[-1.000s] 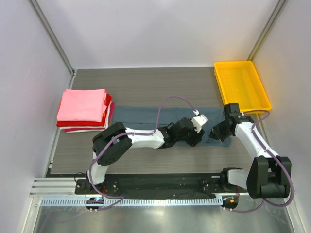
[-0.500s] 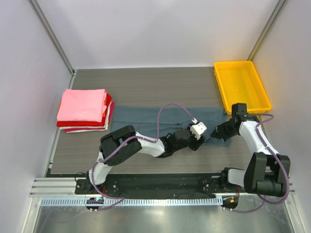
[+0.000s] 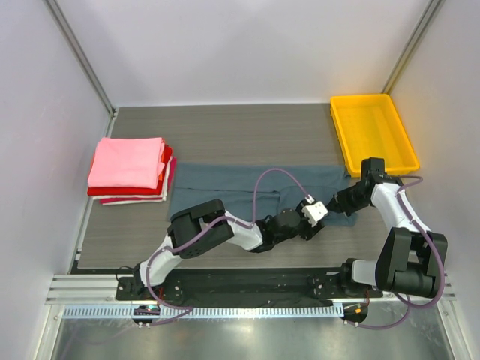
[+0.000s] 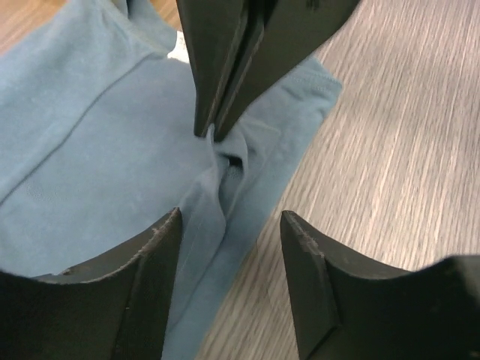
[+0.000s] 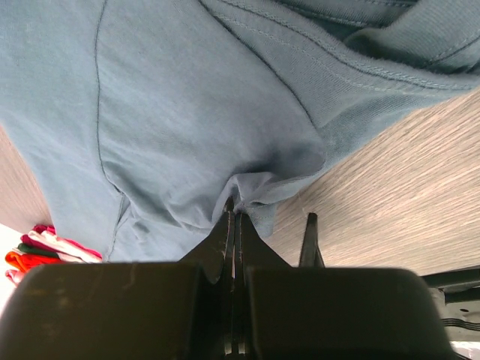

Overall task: Fold and stack the t-shirts
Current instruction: Fold the tshirt

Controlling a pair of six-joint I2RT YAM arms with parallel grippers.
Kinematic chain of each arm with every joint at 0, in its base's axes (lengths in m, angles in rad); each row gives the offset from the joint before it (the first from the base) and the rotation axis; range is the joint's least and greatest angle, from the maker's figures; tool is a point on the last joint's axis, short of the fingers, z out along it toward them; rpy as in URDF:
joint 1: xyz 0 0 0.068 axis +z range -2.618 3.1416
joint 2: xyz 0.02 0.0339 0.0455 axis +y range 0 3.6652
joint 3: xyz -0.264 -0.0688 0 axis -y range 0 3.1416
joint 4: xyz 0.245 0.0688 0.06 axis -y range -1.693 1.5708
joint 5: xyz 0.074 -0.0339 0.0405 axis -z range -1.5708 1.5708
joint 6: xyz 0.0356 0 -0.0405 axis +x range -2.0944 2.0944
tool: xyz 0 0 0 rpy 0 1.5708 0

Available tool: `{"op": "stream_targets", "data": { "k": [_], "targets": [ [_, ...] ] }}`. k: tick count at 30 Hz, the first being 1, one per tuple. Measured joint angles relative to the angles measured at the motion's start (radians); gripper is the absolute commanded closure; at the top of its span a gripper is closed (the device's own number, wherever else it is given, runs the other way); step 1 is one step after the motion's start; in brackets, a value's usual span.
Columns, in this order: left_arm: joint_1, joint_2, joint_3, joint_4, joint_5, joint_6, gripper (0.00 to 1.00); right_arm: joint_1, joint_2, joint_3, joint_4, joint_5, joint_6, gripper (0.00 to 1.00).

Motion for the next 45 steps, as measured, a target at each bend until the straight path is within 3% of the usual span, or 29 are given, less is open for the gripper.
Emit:
{"op": "stream_targets", "data": {
  "k": [20, 23, 24, 25, 28, 37, 45],
  "targets": [
    [0.000, 0.053, 0.075, -0.002, -0.035, 0.005, 0.91, -0.015, 0.000, 0.000, -0.003, -0.009, -0.016, 0.99],
    [0.000, 0.052, 0.075, -0.013, -0.011, 0.001, 1.00, -0.015, 0.000, 0.001, -0.003, 0.001, -0.020, 0.88],
    [0.000, 0.051, 0.075, -0.019, -0.003, 0.001, 1.00, -0.015, 0.000, 0.002, -0.004, 0.005, -0.023, 0.83],
    [0.000, 0.050, 0.075, -0.027, 0.007, 0.000, 1.00, -0.015, 0.000, 0.004, -0.005, 0.010, -0.027, 0.71],
    [0.000, 0.044, 0.075, -0.049, 0.040, -0.014, 1.00, -0.015, -0.002, 0.018, -0.010, 0.030, -0.045, 0.54],
    [0.014, 0.009, 0.095, -0.178, 0.146, -0.074, 1.00, -0.020, -0.082, 0.028, -0.010, 0.126, -0.095, 0.55],
    [0.084, 0.008, 0.248, -0.412, 0.266, -0.181, 0.99, -0.021, -0.208, -0.030, 0.017, 0.179, -0.154, 0.56]
  ]
}}
